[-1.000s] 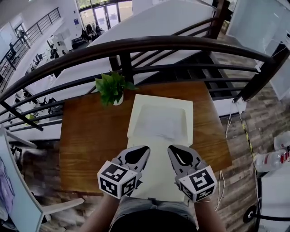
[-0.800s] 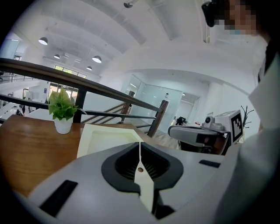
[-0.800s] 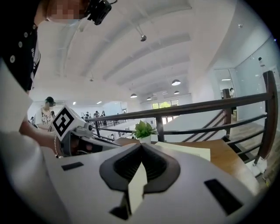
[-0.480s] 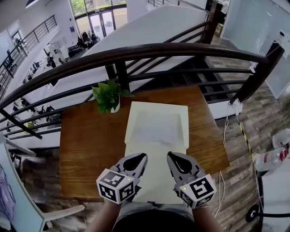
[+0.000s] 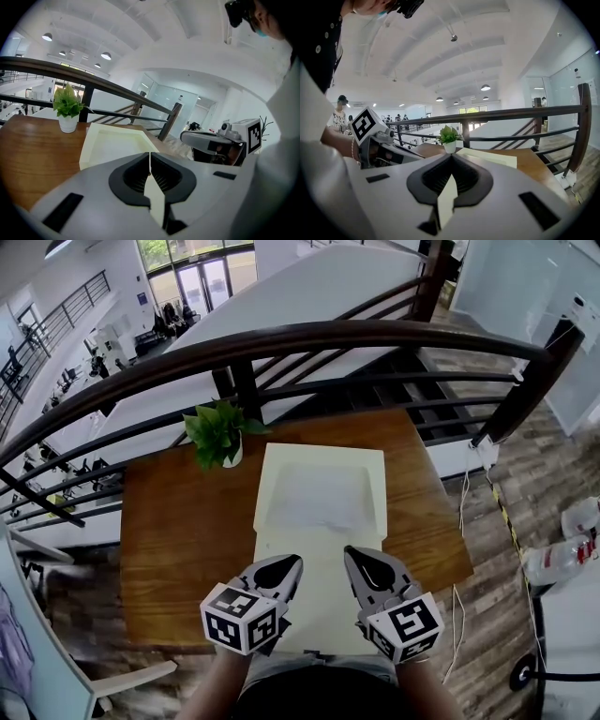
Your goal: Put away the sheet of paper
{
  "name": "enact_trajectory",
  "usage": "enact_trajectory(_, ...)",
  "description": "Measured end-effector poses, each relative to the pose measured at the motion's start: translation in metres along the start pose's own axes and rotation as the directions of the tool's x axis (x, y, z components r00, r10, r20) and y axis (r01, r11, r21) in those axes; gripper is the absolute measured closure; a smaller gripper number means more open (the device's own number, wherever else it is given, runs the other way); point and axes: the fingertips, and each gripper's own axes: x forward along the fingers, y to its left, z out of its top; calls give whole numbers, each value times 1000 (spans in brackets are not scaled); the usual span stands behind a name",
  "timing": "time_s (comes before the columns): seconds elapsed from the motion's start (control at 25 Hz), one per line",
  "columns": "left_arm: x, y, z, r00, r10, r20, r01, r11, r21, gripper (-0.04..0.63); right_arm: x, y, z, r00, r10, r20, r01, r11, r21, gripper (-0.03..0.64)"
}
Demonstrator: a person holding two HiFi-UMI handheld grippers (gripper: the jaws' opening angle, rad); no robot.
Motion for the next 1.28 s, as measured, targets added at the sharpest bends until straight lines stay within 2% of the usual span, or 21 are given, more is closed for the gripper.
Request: enact_trajectory(1.28,6,-9,-16,999,-40,-37,39,999,-8,571,7,16,-20,997,47,-65,-49,999,-22,591)
